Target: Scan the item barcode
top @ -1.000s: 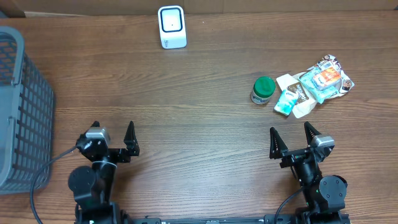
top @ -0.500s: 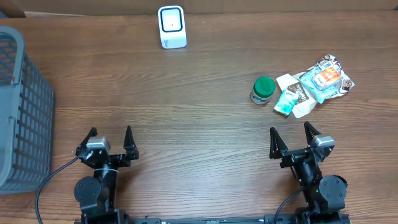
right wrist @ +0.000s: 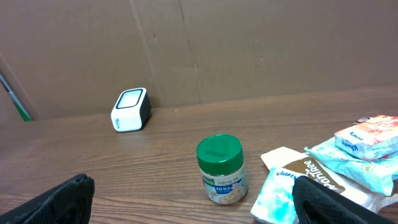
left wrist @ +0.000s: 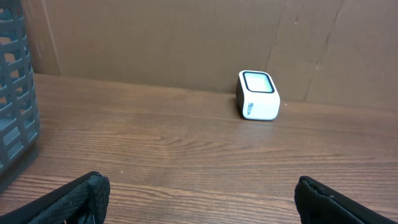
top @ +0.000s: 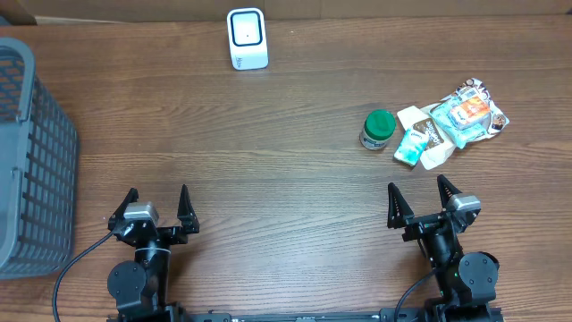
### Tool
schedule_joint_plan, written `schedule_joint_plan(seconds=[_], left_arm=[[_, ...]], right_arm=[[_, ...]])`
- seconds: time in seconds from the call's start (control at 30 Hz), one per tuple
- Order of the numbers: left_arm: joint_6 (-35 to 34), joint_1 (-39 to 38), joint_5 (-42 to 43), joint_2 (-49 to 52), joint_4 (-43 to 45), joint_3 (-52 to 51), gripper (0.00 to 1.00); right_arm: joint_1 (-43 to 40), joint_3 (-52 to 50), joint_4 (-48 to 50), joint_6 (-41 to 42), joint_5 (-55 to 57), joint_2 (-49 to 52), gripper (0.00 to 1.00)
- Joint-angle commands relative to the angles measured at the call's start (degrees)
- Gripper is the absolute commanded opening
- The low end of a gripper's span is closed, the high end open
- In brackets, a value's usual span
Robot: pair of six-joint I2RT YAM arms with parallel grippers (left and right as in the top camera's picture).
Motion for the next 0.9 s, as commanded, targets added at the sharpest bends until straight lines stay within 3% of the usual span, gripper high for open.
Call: schedule_joint_plan(seconds=[0.0,0.43,0.7,0.87], left_arm=[[0.1,-0.1,-0.7,-0.8,0.0,-0.2,1.0],[0.1,-0.3,-0.7,-0.8,0.0,-0.2,1.0],[0.1,-8.1,-0.7,-0.8,0.0,-0.2,1.0],[0.1,-8.6,-0.7,-0.8,-0.1,-0.2,1.0]], right_arm=[[-0.1,-0.6,0.2,0.2,-0.3,-0.7,1.0],[-0.1,-0.6,0.2,0.2,-0.3,-0.7,1.0],[-0.1,-0.6,0.2,0.2,-0.3,-0.7,1.0],[-0.1,-0.6,0.2,0.2,-0.3,-0.7,1.0]])
